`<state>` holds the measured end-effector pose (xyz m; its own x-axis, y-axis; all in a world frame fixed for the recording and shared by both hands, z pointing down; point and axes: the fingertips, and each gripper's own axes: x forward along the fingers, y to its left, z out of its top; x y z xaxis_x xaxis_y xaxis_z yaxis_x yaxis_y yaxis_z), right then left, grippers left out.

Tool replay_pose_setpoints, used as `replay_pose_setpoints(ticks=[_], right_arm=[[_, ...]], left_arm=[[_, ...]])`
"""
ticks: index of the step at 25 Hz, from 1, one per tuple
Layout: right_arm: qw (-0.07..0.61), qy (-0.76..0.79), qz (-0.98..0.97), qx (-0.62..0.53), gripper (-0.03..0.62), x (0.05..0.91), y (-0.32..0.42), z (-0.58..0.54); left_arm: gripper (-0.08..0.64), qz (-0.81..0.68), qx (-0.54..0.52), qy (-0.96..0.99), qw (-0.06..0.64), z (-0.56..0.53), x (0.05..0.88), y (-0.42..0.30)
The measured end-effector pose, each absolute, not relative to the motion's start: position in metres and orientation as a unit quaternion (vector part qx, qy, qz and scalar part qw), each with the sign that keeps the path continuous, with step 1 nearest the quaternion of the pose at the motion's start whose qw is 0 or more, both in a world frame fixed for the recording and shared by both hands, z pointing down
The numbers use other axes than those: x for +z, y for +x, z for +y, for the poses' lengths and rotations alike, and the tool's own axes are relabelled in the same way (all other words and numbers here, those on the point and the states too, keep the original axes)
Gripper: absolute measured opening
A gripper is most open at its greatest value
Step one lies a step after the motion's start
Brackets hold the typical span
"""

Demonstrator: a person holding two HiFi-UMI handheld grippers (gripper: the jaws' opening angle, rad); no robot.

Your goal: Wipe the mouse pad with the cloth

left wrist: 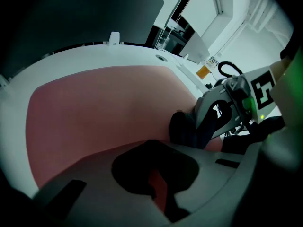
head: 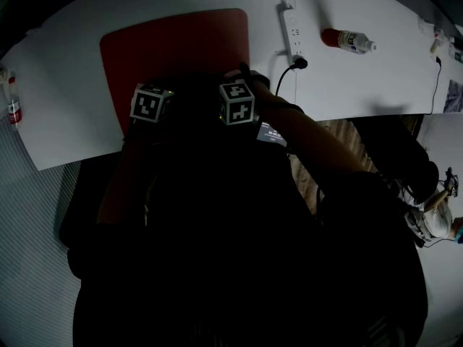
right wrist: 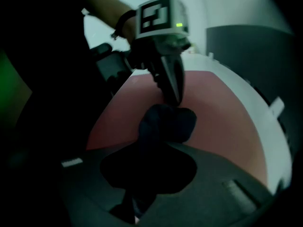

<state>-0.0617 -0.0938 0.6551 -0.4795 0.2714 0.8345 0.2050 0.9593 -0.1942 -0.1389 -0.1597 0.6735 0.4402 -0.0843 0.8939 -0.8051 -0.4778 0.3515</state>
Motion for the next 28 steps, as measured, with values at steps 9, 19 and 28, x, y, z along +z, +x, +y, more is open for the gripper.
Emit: replay_pose_setpoints(ticks=[9,19,28], right_arm=[[0.541,-0.04,-0.84,-0.023,0.063,0.659,-0.022,-0.216],[0.517,0.037,-0.854,0.047,0.061,0.657,-0.023,-0.212],[0.491,-0.174,-0.854,0.003,0.061,0.658,-0.057,-0.066]], left_arm=[[0.008,-0.292,0.447,0.738,0.414,-0.155,0.671,-0.141],[0.008,-0.293,0.445,0.74,0.411,-0.158,0.671,-0.139],[0.008,-0.299,0.441,0.74,0.41,-0.161,0.671,-0.138]])
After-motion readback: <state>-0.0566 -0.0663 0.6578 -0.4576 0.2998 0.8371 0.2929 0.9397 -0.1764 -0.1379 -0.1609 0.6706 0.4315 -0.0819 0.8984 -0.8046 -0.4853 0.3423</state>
